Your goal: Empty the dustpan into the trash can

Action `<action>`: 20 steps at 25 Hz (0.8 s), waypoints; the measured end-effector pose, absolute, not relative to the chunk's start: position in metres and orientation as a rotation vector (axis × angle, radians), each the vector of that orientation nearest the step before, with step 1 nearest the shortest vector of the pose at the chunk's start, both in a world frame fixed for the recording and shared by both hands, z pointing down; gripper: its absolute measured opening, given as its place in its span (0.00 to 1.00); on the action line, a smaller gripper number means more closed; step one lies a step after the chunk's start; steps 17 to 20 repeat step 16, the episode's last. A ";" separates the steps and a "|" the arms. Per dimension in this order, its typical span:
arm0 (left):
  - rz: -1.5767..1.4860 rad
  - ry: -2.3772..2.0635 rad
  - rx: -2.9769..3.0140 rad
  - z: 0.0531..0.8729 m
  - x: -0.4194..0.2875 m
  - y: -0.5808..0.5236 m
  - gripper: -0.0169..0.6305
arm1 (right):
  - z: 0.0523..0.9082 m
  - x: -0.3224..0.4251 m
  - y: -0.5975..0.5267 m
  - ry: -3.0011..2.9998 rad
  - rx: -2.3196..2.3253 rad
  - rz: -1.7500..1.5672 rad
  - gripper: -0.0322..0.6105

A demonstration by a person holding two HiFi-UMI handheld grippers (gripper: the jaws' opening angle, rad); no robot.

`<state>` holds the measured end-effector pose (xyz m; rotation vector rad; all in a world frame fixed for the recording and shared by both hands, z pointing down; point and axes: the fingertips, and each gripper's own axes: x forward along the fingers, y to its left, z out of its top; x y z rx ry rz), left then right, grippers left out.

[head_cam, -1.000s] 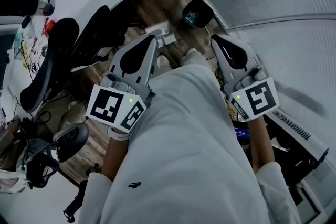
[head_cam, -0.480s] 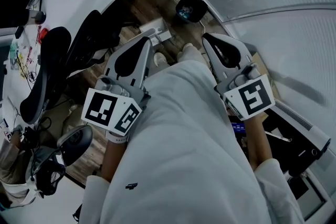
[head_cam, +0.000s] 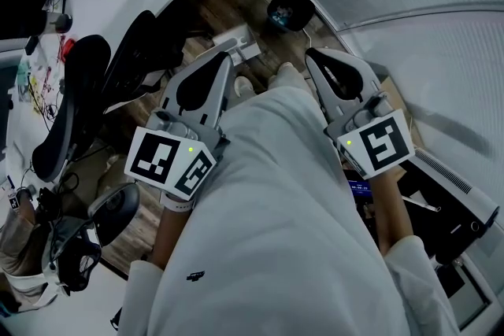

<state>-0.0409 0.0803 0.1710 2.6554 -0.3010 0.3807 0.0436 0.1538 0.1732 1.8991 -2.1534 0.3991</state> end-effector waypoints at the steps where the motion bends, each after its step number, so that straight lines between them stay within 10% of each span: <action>1: 0.381 -0.302 2.654 0.171 -0.042 0.080 0.04 | 0.173 0.043 0.153 -2.156 1.897 0.397 0.05; 20: 0.396 -0.284 2.658 0.175 -0.046 0.082 0.04 | 0.172 0.036 0.148 -2.161 1.913 0.391 0.05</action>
